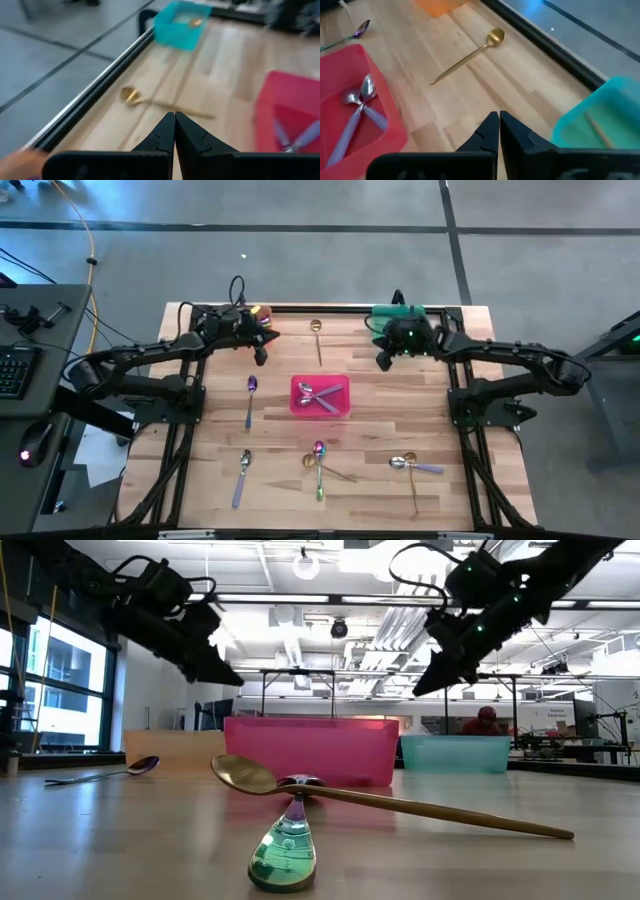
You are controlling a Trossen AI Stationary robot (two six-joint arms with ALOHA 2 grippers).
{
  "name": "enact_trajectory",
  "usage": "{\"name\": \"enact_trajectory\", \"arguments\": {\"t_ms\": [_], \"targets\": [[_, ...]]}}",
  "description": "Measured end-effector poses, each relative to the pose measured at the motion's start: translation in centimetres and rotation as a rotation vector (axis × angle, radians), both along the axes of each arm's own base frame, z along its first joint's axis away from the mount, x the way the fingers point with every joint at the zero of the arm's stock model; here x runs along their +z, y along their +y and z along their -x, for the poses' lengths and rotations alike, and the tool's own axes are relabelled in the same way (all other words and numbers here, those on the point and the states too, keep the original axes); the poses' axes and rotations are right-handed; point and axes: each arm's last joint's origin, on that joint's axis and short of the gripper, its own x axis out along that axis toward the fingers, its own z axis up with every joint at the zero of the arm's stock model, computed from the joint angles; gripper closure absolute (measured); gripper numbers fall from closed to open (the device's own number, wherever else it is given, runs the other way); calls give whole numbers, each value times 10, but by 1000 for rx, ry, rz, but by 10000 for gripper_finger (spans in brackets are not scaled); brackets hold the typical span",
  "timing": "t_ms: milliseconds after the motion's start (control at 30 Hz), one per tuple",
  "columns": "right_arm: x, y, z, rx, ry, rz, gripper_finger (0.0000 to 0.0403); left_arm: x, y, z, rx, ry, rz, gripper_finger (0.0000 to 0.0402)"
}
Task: Sort silverware by color (type)
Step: Put the gold spoon into the green bin
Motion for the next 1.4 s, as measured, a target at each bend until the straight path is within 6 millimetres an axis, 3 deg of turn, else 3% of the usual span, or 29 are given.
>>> {"name": "enact_trajectory", "arguments": {"t_ms": [200, 367, 867, 1100, 1233, 1400], "targets": [[-24, 28, -2, 1, -25, -70, 402, -13, -4, -19, -123, -36, 56, 401], [-31, 53, -5, -71, 46, -50, 402, -24, -12, -36, -198, -40, 33, 401], [-26, 124, -13, 23, -44, -89, 400, -26, -48, -63, -391, -91, -50, 401], [-14, 156, -17, 56, -111, -72, 350, -28, -71, -71, -408, -54, -98, 401], [-9, 175, -30, 98, -124, -85, 315, -30, -80, -72, -404, -24, -124, 401], [-9, 199, -62, 122, -61, -46, 298, -34, -85, -72, -415, 21, -120, 401]]}}
